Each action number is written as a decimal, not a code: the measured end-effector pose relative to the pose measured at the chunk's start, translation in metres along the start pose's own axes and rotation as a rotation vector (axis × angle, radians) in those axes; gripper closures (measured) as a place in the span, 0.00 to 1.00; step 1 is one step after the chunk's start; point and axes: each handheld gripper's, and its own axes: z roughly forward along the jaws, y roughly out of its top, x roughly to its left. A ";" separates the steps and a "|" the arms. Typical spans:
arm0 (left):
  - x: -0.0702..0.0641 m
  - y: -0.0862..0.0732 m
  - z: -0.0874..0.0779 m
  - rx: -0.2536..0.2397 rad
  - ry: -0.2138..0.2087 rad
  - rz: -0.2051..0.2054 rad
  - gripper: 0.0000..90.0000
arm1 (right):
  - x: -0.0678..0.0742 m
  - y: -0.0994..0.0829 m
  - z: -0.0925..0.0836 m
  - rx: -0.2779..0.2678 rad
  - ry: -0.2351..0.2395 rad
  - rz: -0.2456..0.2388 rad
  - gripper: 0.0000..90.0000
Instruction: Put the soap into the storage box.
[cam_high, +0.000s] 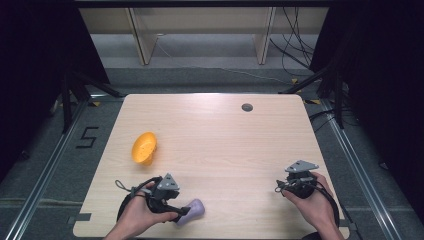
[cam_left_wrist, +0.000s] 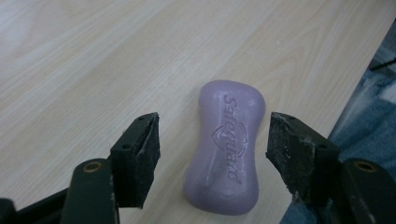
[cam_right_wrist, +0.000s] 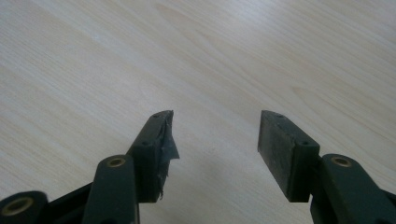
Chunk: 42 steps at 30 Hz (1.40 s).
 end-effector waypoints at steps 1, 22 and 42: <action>0.000 0.003 0.001 0.025 -0.002 0.043 0.38 | 0.001 0.000 -0.001 0.005 0.004 0.020 0.51; -0.010 0.016 0.033 0.260 0.015 0.100 0.40 | 0.000 0.000 0.001 0.000 0.006 -0.006 0.51; -0.008 0.019 0.044 0.354 -0.003 0.083 0.45 | 0.000 0.000 0.000 0.000 0.004 -0.005 0.50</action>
